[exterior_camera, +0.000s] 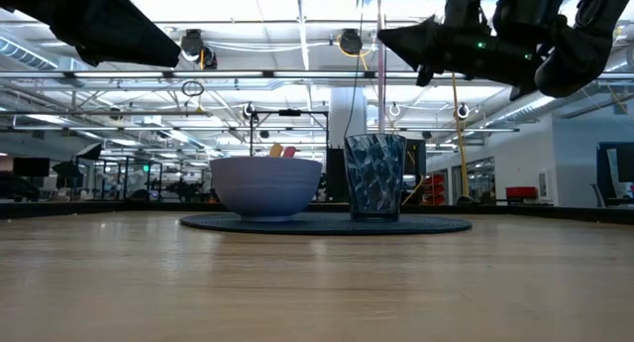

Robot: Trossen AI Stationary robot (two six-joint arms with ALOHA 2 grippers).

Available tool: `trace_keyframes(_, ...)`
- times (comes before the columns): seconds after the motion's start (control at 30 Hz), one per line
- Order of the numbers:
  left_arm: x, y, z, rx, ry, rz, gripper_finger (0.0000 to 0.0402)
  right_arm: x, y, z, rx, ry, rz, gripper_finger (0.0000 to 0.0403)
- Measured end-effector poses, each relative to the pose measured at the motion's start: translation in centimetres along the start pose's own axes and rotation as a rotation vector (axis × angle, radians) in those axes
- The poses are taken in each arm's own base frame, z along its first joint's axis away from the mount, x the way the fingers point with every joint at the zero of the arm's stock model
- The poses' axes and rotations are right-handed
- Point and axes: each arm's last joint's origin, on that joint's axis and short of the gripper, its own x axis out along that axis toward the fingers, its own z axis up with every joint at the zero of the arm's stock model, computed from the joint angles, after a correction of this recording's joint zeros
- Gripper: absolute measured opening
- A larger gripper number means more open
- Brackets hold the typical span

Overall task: Pick & Place Utensil
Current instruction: Put the pink straw into the blue cup on the mat

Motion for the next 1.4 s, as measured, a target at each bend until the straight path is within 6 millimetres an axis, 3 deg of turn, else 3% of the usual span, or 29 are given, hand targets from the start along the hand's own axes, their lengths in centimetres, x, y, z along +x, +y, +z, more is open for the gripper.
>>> trace_keyframes(0.37, 0.0, 0.0, 0.0, -0.001, 0.000, 0.000, 0.0145, -1.4, 0.2, -0.4, -0.008, -0.026, 0.002, 0.0000)
trace_keyframes(1.03, 0.0, 0.0, 0.0, -0.008, 0.000, 0.000, 0.0145, -1.5, -0.1, -0.5, -0.016, -0.011, -0.036, 0.0000)
trace_keyframes(1.4, 0.0, 0.0, 0.0, -0.002, 0.000, 0.000, 0.0145, -0.8, -0.8, -2.7, 0.012, 0.022, -0.076, 0.0000)
